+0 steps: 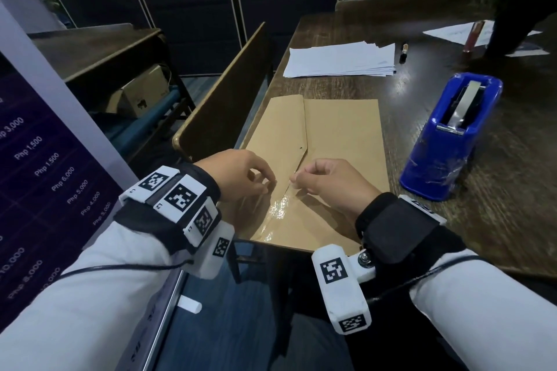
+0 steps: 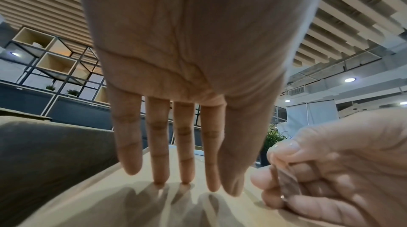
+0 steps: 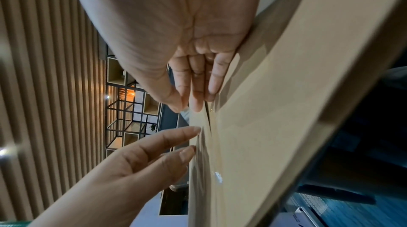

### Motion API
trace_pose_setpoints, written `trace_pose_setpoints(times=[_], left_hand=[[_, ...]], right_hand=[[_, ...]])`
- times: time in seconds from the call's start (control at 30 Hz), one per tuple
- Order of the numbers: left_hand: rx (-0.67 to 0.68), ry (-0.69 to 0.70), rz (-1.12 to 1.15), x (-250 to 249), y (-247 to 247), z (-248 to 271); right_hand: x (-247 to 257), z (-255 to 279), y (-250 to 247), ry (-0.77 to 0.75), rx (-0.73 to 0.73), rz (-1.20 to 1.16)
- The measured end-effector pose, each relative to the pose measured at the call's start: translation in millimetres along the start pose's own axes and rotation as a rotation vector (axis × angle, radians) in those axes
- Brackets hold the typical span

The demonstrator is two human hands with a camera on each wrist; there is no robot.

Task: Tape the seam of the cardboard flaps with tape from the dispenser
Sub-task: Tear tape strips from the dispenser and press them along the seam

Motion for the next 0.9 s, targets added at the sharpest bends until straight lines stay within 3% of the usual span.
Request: trace_pose_setpoints(times=[0.37, 0.9], left_hand=[[0.064, 0.005, -0.021, 3.4, -0.9, -0.3], [-0.018, -0.002, -0.055, 4.0, -3.6, -7.9]], right_hand=[[16.8, -10.8, 3.4, 0.028, -0.022, 0.155], [8.1, -15.7, 4.6, 0.060, -0.011, 0.304]])
Point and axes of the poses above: each hand's wrist, its own z-axis away from the middle knuckle, its own y-axis out of the palm, x = y × z, the point moved 5 cm from there along -z, towards the middle knuckle, and after that the axes turned 14 degrees about x, right-handed, at the moved point
